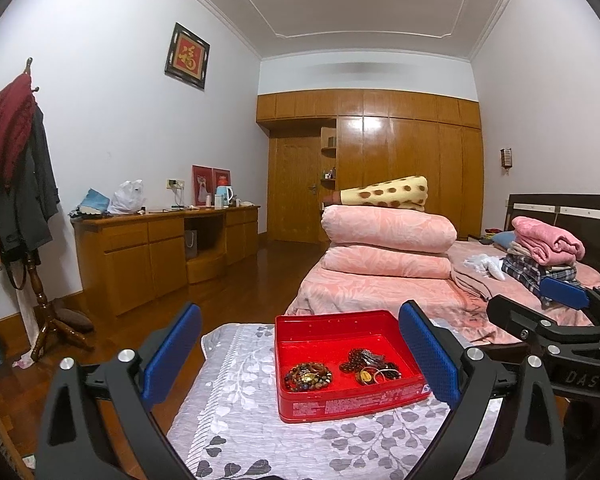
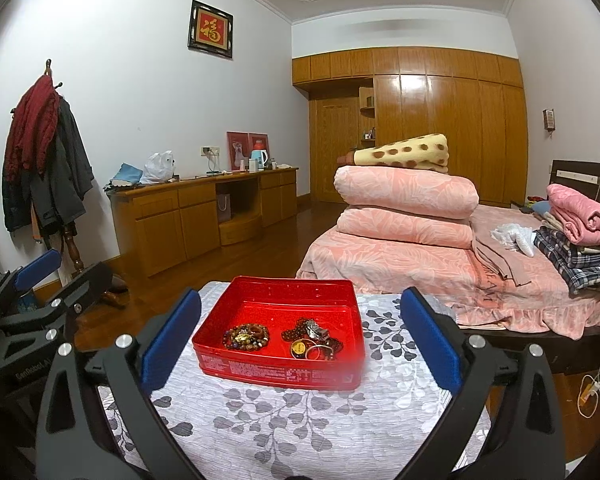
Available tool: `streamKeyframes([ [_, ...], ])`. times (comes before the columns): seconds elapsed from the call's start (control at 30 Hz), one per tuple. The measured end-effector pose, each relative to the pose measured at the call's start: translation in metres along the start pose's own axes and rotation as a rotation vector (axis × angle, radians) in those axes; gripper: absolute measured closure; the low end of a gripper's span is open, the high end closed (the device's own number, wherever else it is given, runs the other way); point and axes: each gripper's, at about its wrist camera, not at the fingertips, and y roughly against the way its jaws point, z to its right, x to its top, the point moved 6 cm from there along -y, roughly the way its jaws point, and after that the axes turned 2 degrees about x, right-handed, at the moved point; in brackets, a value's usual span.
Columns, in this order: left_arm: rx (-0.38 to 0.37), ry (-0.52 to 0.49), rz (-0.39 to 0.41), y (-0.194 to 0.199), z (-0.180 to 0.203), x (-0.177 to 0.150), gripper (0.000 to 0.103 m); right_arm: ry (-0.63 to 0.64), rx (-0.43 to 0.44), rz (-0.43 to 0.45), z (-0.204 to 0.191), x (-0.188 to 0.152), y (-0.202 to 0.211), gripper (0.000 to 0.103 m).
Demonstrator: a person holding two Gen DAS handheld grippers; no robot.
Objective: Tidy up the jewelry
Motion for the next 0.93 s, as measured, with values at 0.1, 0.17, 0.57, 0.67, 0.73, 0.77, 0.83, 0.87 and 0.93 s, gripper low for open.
streamKeyframes([
  [0.1, -0.002, 0.001, 0.000, -0.0001, 0.0004, 0.0001, 0.006, 0.001, 0.000, 0.001, 0.0002, 0.0001, 0.0004, 0.006],
  [0.17, -0.001, 0.001, -0.001, -0.0001, 0.0009, -0.0001, 0.006, 0.001, -0.001, 0.001, 0.0015, 0.0007, 0.0004, 0.006],
  [0.57, 0.006, -0.001, -0.001, -0.0002, 0.0028, 0.0002, 0.006, 0.010, -0.004, 0.001, 0.0065, 0.0040, 0.0007, 0.006],
  [0.67, 0.005, -0.002, -0.003, -0.0002, 0.0029, -0.0003, 0.006, 0.010, -0.005, 0.001, 0.0065, 0.0039, 0.0007, 0.006],
  [0.73, 0.010, -0.003, -0.007, -0.0002, 0.0033, -0.0008, 0.006, 0.010, -0.004, 0.001, 0.0075, 0.0043, 0.0008, 0.006],
  [0.77, 0.011, -0.002, -0.009, -0.0003, 0.0028, -0.0013, 0.006, 0.011, -0.005, 0.001, 0.0072, 0.0042, 0.0007, 0.006],
  [0.83, 0.008, 0.002, -0.019, -0.0013, 0.0023, -0.0026, 0.006, 0.010, -0.004, 0.001, 0.0065, 0.0040, 0.0005, 0.006],
  [0.87, 0.008, 0.003, -0.021, -0.0014, 0.0013, -0.0030, 0.006, 0.010, -0.005, 0.000, 0.0073, 0.0043, 0.0000, 0.006],
  [0.93, 0.011, 0.001, -0.025, -0.0016, 0.0014, -0.0034, 0.006, 0.008, -0.007, -0.003, 0.0081, 0.0037, -0.0015, 0.006],
])
